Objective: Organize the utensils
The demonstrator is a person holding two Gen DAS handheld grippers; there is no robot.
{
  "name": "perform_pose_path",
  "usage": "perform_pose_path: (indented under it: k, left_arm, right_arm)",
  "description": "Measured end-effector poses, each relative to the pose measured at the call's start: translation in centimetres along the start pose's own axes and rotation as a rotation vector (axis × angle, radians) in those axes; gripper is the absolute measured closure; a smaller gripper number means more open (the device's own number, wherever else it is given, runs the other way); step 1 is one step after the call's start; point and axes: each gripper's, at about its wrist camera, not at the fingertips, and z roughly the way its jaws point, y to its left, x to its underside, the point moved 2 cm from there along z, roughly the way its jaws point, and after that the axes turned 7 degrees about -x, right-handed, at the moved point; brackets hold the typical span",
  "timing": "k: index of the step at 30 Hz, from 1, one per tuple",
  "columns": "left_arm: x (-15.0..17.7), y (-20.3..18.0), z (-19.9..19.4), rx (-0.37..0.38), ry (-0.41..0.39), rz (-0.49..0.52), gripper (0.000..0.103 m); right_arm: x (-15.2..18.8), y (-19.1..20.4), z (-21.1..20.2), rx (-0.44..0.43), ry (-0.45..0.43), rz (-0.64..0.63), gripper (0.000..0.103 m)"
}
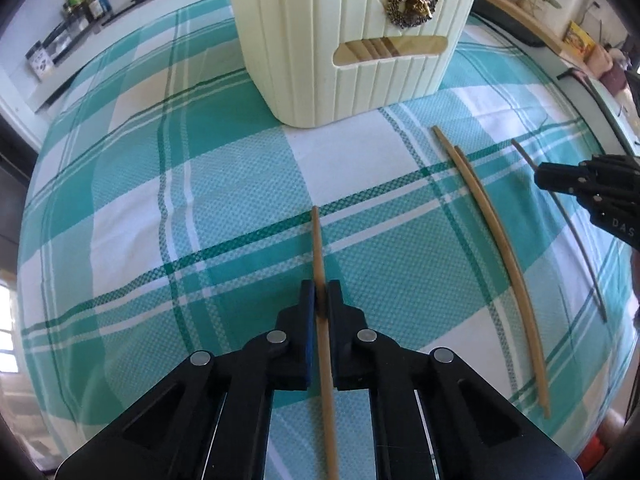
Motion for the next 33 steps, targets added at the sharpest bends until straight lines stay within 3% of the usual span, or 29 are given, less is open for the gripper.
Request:
perform_pose_path:
  k: [4, 9, 16, 25, 33]
  left_arm:
    - [1.2, 0.9, -3.7, 0.026, -0.09, -0.055, 0.099]
    - [2.3, 3.0, -11.4, 0.088, -0.263, -0.11, 0.099]
    - [1.8, 5.4, -19.8, 0.133, -0.463, -0.156, 0.099]
    - [-1.8, 8.8, -25.9, 0.125, -0.6, -0.214, 0.099]
    - [-8.4, 10.7, -29.0, 0.115, -0.708, -0.29, 0.099]
  right_arm:
    - [0.8, 0.6, -4.4, -0.036, -0.115, -0.007, 0.097]
    - [2.0, 1.9, -12.4, -0.055, -0.275, -0.067, 0.097]
    - [2.1, 3.4, -19.9, -0.052, -0.447, -0.114, 0.097]
    - [-2.8, 3.0, -23.6, -0.052, -0.618, -0.078, 0.097]
    - [-10.5, 3.6, -25.4, -0.045, -0.728, -0.109, 0.097]
